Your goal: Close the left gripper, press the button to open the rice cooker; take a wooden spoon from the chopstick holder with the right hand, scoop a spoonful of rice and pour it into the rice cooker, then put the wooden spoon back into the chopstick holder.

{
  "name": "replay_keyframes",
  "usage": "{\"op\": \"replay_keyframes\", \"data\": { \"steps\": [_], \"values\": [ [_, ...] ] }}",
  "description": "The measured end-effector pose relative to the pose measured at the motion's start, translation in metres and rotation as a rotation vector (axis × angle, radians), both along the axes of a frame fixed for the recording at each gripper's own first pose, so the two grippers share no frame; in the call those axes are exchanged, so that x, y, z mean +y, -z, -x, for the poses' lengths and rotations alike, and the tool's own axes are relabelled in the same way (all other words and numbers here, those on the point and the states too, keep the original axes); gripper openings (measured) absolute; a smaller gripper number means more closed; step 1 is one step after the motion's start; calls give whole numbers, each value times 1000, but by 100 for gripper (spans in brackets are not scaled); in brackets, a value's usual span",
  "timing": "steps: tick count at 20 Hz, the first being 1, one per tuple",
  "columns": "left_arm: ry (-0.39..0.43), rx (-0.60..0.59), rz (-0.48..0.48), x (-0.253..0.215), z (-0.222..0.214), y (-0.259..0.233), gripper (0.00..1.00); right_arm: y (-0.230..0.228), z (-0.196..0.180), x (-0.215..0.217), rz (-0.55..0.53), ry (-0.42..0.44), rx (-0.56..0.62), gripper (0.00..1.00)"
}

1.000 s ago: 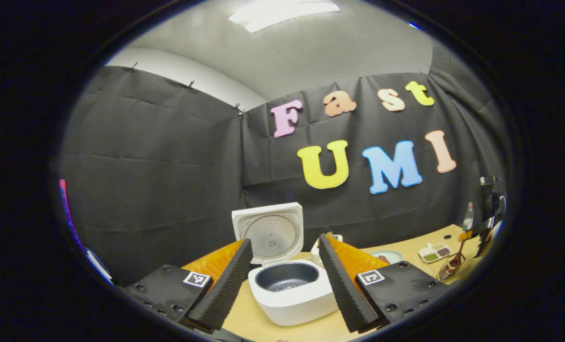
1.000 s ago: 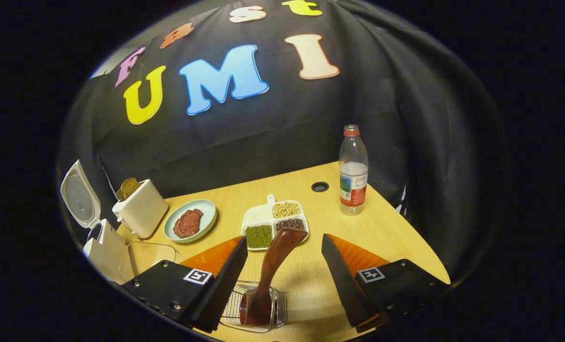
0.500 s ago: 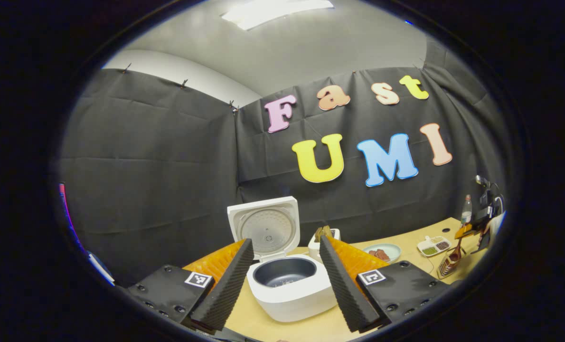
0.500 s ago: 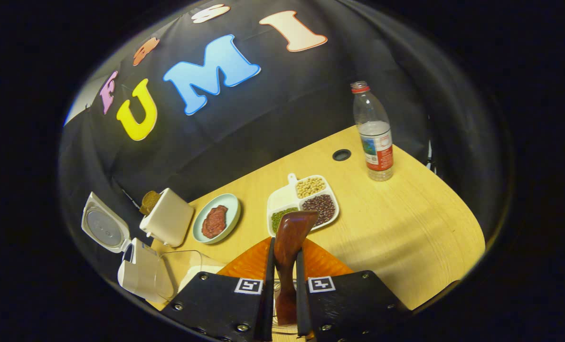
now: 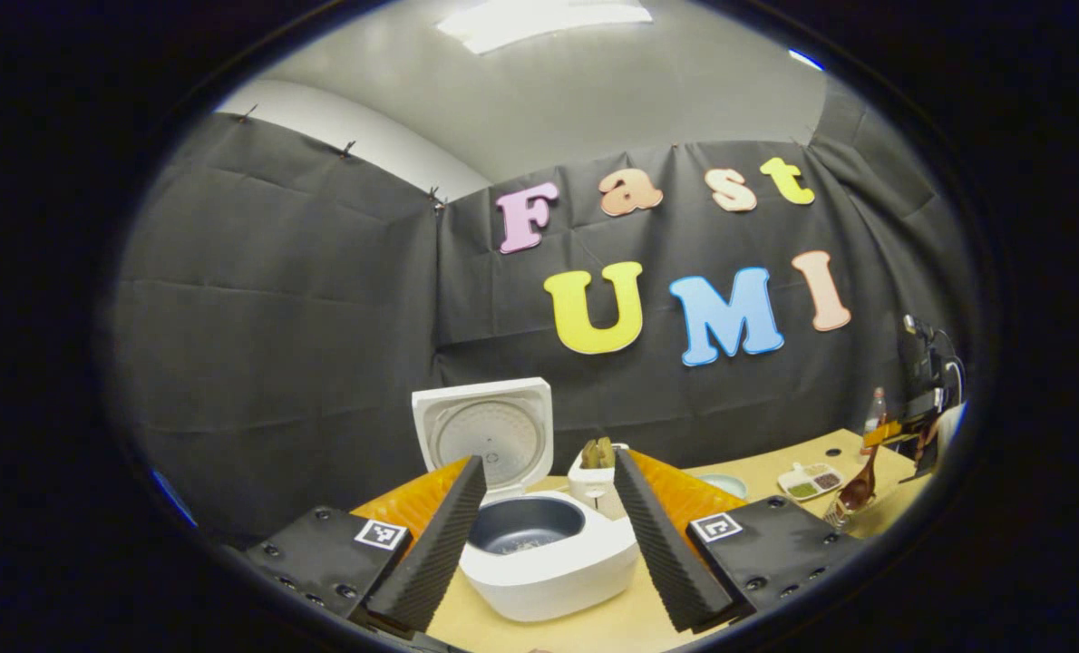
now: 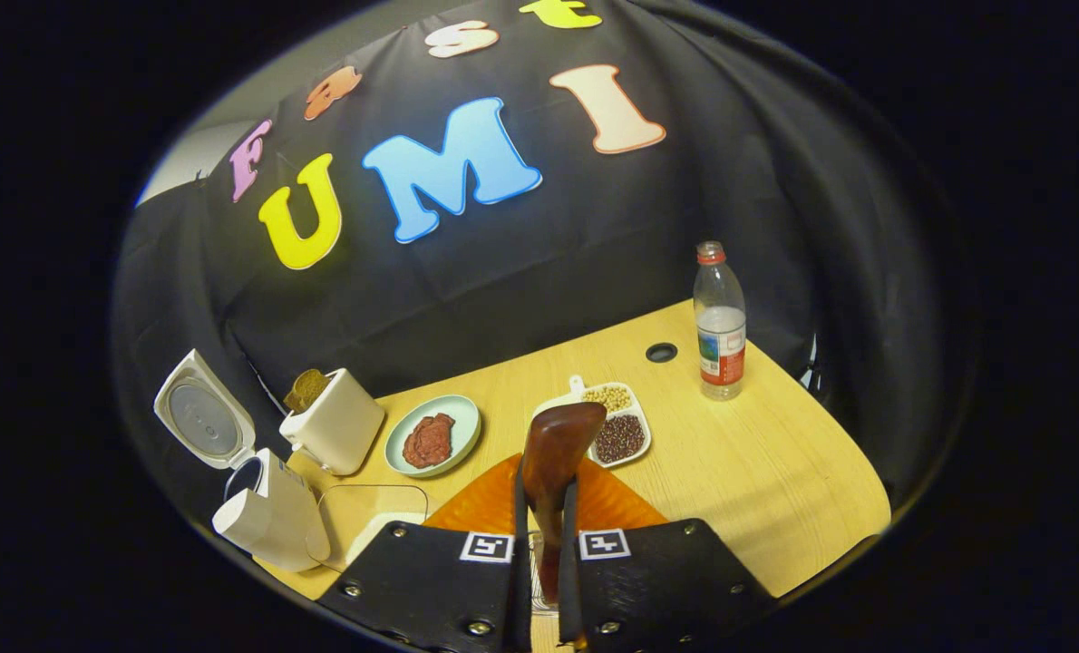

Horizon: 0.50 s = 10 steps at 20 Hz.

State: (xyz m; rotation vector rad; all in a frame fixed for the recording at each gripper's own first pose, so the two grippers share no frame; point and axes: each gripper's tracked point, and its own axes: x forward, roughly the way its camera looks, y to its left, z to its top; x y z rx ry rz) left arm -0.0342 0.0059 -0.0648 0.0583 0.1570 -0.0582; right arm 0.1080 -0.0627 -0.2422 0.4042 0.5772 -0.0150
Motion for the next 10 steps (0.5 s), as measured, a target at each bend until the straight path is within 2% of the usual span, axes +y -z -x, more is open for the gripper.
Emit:
{"op": "replay_keyframes", "data": {
  "steps": [1,4,5,6,10],
  "values": [
    [7,2,3,2,-1,3,91,-9,-1,0,14,0,-16,12],
    [21,5,12,7,-3,5,100,-34,1,8,41,-4,-54,12],
    [23,3,17,9,-1,6,100,-42,1,12,43,-9,-65,12],
    [26,5,24,10,-1,7,91,-49,1,17,46,-11,-78,12],
    [37,17,36,24,1,14,91,-70,-4,45,46,-19,-118,12]
  ]
}}
